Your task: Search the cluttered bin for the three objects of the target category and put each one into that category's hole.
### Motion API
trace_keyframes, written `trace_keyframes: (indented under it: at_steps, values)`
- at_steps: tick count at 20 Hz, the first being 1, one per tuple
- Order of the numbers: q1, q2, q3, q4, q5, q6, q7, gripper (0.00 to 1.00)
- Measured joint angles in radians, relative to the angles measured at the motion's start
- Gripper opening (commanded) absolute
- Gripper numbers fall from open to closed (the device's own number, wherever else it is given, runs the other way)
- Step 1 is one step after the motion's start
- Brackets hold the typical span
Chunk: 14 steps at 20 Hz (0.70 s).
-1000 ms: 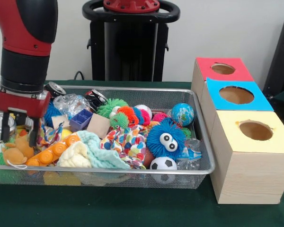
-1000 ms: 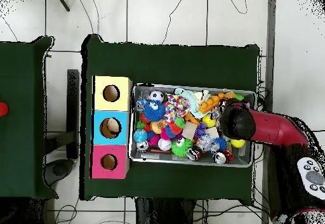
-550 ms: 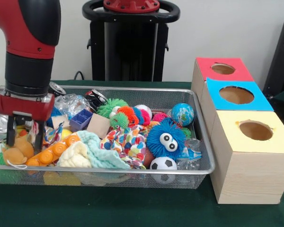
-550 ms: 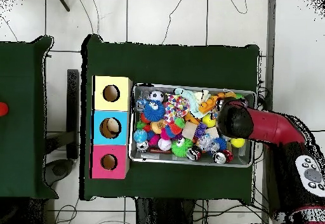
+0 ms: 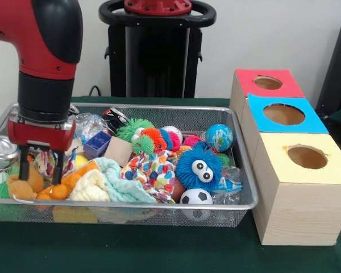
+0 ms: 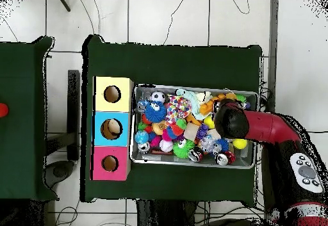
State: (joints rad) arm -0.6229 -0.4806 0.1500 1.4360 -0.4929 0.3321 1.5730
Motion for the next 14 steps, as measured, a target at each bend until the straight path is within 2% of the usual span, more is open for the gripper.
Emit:
trace_keyframes:
  at_steps: [14]
  values:
    - [0.094,0.001,-0.107,-0.046,-0.065,0.000,0.000,1.00]
